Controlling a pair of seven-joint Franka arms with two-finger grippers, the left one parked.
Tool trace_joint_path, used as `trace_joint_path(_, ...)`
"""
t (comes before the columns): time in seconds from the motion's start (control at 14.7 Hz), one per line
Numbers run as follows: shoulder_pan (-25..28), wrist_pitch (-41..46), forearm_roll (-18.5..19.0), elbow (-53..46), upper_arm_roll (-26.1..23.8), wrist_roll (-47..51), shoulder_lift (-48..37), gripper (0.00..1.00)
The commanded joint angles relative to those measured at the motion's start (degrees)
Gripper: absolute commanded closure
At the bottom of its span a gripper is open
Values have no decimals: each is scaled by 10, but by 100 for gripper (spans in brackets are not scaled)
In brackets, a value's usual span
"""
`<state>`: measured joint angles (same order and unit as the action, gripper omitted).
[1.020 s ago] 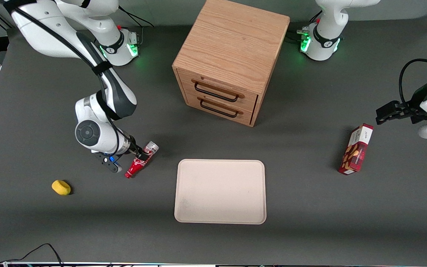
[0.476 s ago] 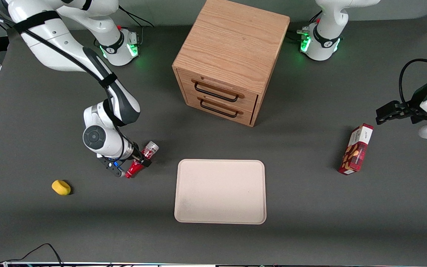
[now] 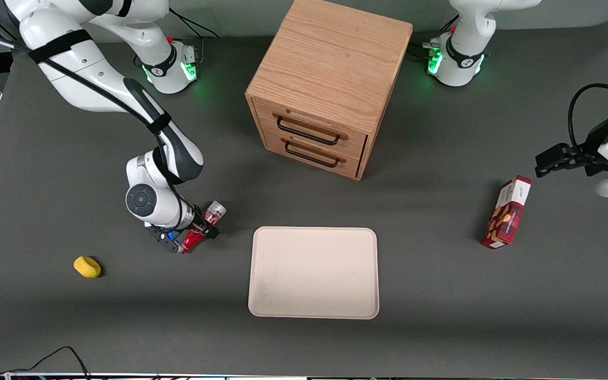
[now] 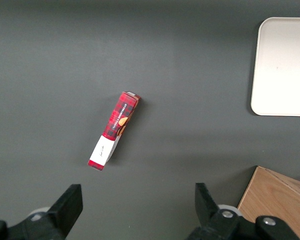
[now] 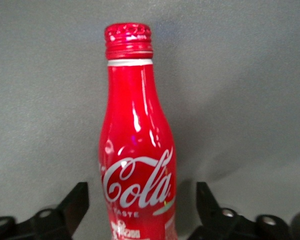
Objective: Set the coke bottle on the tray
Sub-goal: 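Close the right gripper around the bottle's body, then lift the bottle and tilt it upright with the right gripper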
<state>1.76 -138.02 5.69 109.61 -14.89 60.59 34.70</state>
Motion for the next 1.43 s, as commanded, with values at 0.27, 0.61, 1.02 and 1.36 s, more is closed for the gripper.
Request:
trace_joint_path(0.27, 0, 9, 34, 0, -2, -1, -29, 93)
trace_joint_path(0.61, -6, 203, 28, -45, -2, -135, -150, 94)
trace_joint_path(1.02, -7, 519, -28, -310, 0, -327, -172, 96)
trace_joint_path(1.36, 0, 543, -53, -402, -57, -336, -149, 96)
